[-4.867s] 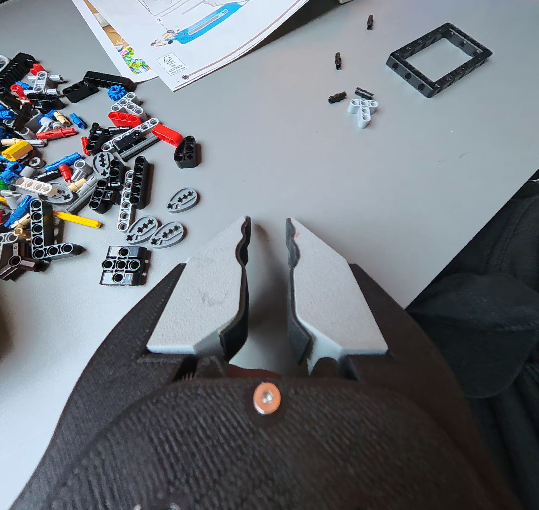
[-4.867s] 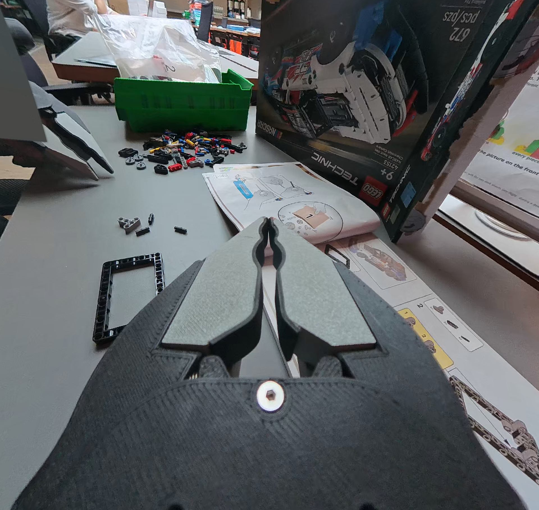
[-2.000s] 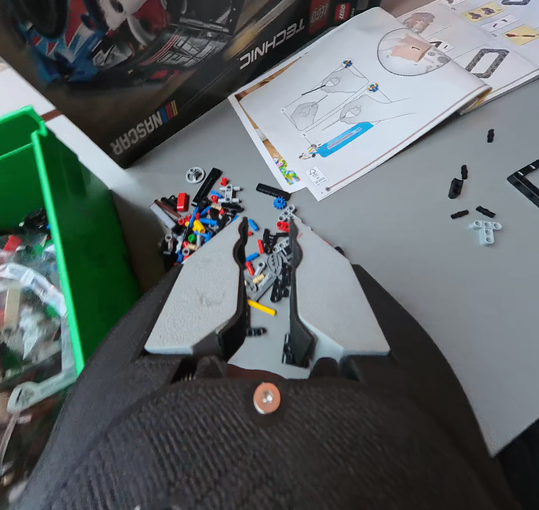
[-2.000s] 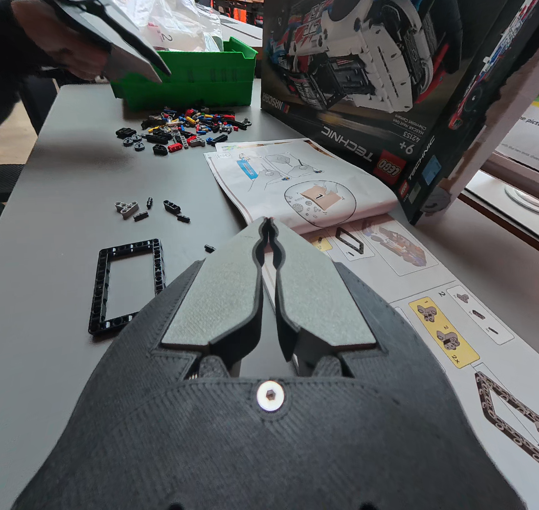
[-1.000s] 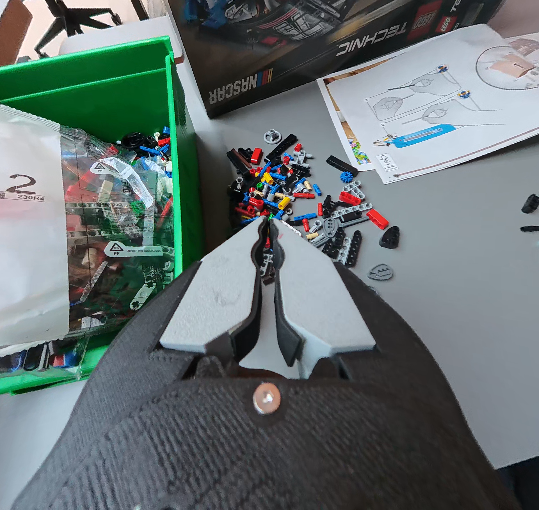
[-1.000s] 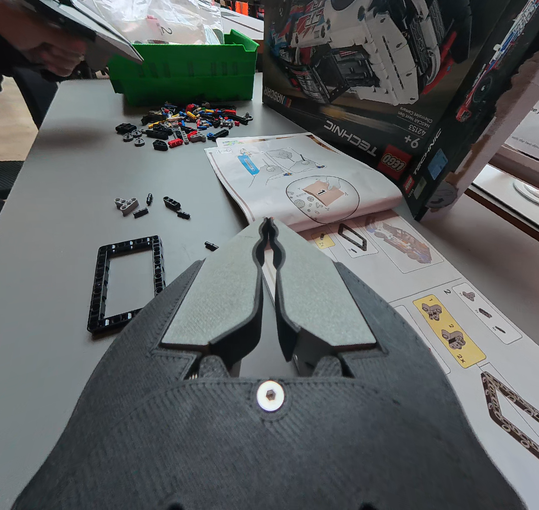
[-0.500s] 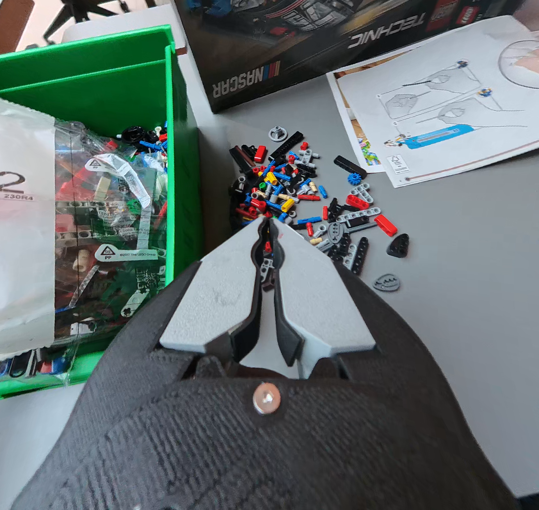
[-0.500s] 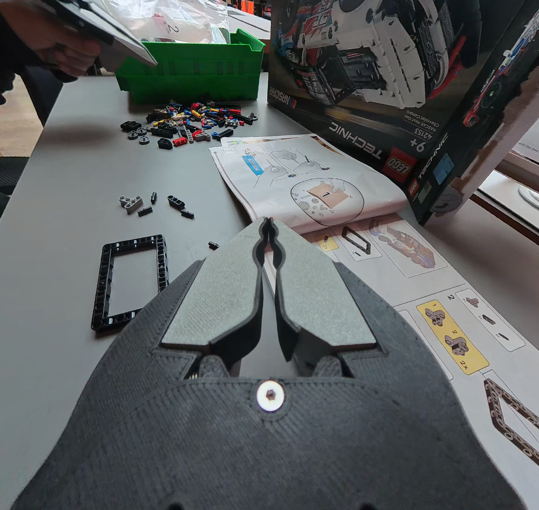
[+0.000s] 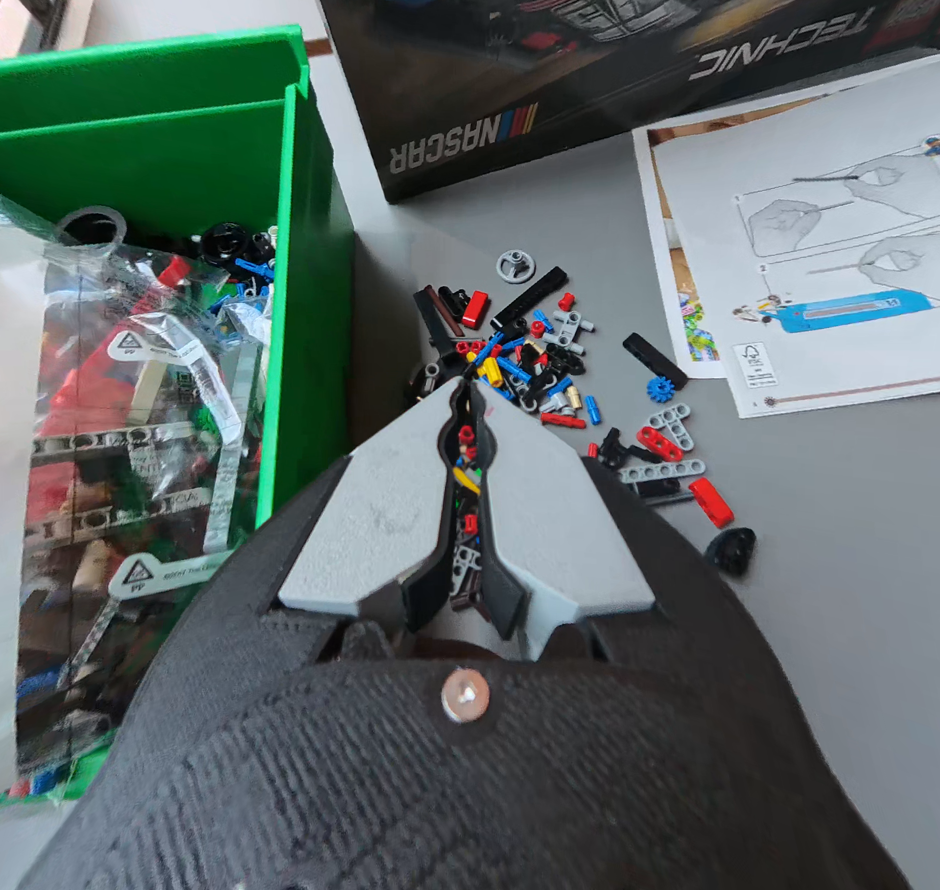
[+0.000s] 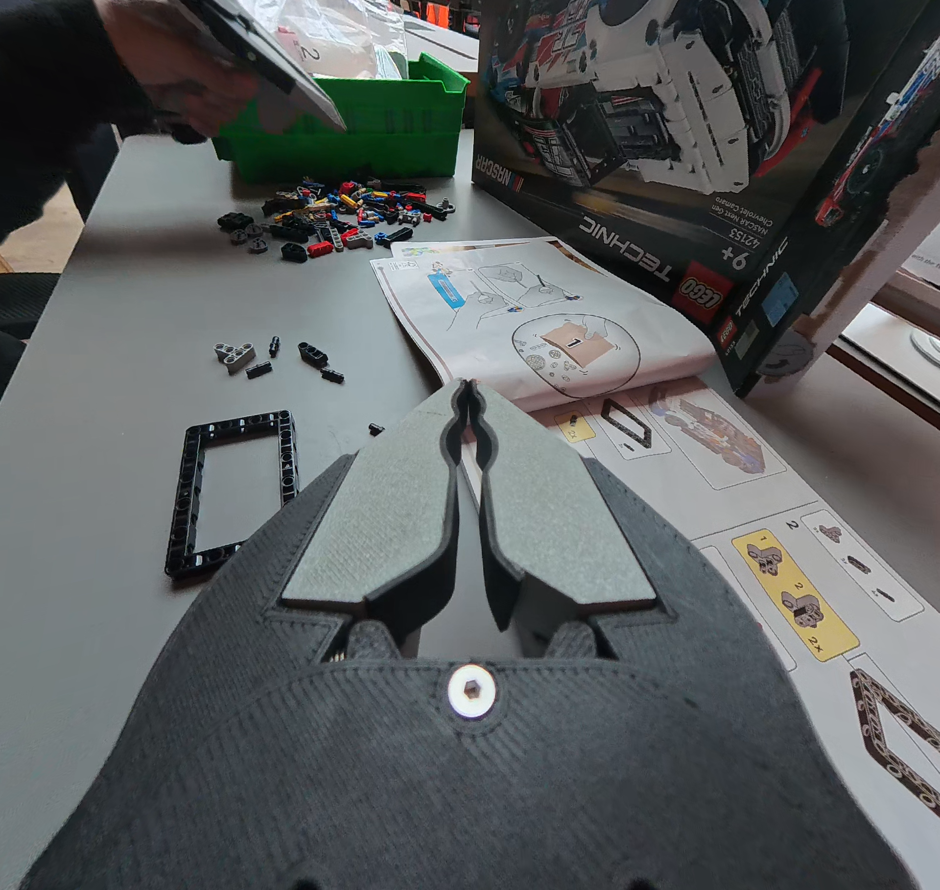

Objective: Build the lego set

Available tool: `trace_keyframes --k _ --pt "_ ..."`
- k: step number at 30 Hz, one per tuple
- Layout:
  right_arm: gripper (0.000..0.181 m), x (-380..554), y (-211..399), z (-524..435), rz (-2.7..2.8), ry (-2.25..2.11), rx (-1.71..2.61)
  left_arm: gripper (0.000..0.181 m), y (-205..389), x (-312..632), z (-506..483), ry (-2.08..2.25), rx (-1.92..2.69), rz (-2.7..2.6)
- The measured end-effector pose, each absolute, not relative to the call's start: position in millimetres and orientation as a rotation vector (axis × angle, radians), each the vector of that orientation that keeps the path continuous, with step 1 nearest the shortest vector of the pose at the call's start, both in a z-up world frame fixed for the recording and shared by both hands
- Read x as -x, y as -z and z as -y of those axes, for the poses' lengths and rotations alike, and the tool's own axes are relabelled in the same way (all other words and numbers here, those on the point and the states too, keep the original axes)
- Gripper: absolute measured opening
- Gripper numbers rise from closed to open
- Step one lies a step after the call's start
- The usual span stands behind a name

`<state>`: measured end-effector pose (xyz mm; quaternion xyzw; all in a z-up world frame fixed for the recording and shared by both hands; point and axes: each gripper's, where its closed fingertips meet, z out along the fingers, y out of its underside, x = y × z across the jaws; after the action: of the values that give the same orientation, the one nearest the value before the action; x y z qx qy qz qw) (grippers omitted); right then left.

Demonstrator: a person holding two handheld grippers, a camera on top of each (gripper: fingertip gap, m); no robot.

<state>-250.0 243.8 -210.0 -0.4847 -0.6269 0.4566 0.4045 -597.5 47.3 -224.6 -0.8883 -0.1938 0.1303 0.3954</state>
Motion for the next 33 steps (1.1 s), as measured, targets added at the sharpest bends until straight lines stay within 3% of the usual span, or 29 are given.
trace_keyframes --k 1,10,15,17,27,33 --pt "0.0 250 210 -244 1.582 -1.154 1.222 0.0 228 599 -51 -0.324 2.274 0.491" --pt "0.0 250 208 -241 1.589 -1.16 1.211 0.0 263 630 -45 -0.549 2.504 0.507" --pt "0.0 250 207 -239 1.592 -1.163 1.201 0.0 279 625 -46 -0.482 2.588 0.482" --pt "0.0 250 206 -238 1.594 -1.162 1.196 0.0 283 602 -58 -0.251 2.585 0.454" --pt "0.0 249 202 -235 1.593 -1.167 1.178 0.0 210 610 -39 -0.459 2.482 0.357" --pt "0.0 249 201 -233 1.597 -1.156 1.167 0.0 219 613 -30 -0.461 2.534 0.353"
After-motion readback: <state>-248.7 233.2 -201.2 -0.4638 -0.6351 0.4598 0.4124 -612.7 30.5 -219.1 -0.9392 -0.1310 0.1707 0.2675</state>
